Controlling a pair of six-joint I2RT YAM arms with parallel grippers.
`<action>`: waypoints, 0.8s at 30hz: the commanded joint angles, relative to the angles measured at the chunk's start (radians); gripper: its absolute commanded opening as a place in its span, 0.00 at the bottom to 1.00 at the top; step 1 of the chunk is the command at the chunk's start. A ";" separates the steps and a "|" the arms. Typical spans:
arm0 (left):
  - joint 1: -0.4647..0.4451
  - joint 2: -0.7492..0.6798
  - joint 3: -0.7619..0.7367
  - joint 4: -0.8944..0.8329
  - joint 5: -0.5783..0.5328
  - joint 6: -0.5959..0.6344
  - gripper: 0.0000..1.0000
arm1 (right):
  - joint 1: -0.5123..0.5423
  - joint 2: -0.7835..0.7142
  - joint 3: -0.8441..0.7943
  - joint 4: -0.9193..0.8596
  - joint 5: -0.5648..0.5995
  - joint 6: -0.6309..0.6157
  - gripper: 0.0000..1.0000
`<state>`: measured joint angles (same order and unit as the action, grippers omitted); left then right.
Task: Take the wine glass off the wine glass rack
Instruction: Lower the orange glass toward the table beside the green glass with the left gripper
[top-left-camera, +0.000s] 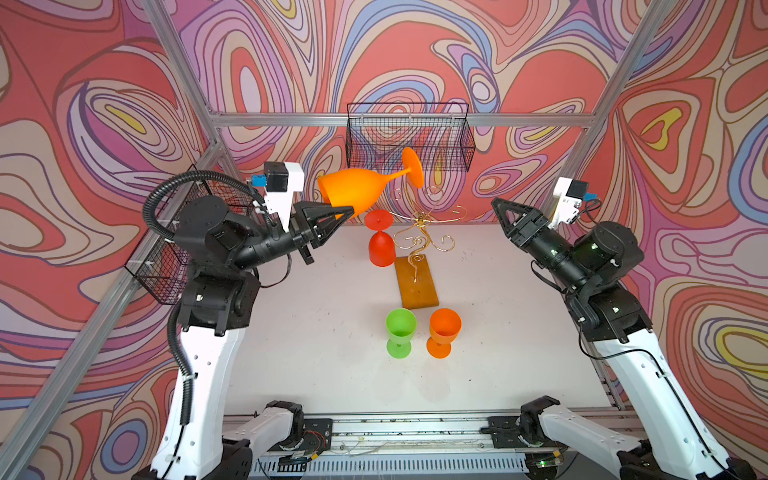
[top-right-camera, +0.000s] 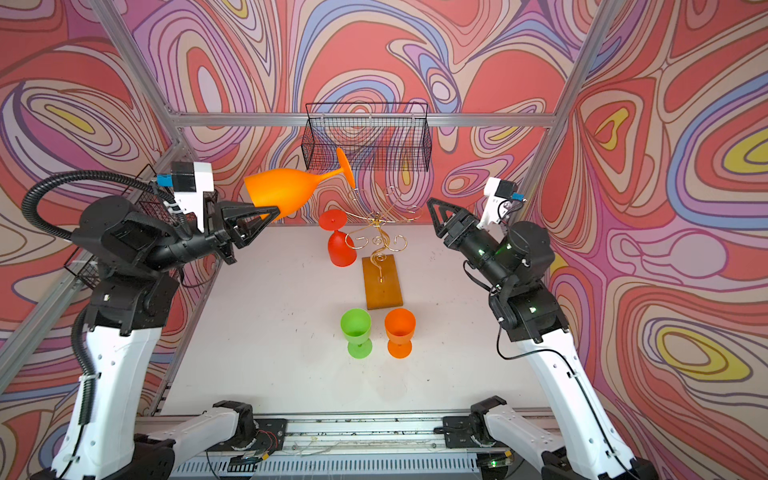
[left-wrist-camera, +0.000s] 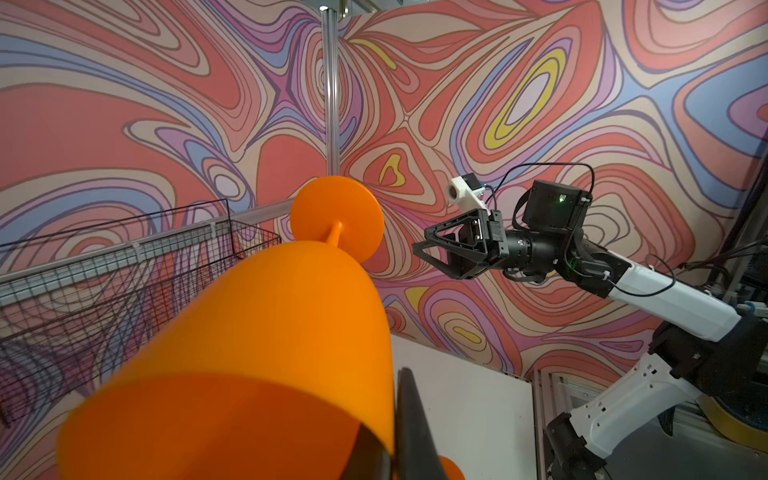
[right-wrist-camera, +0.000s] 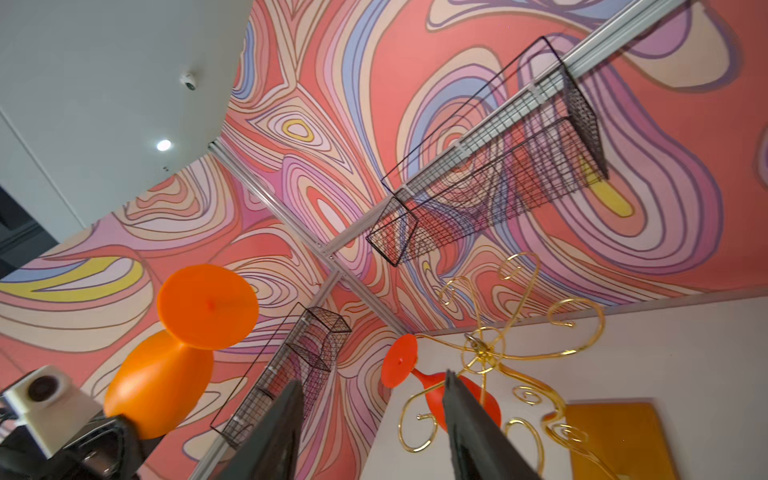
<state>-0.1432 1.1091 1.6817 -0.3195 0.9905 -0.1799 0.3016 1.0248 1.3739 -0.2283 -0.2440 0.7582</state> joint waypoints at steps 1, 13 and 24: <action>0.004 -0.045 0.031 -0.341 -0.080 0.164 0.00 | -0.004 -0.008 -0.013 -0.104 0.079 -0.077 0.56; -0.094 -0.106 0.070 -0.813 -0.411 0.311 0.00 | -0.004 0.037 -0.012 -0.148 0.125 -0.112 0.56; -0.160 -0.097 0.023 -0.983 -0.588 0.301 0.00 | -0.005 0.061 0.004 -0.209 0.171 -0.155 0.56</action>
<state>-0.2909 1.0203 1.7256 -1.2121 0.4629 0.0971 0.3016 1.0725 1.3705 -0.4076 -0.0994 0.6357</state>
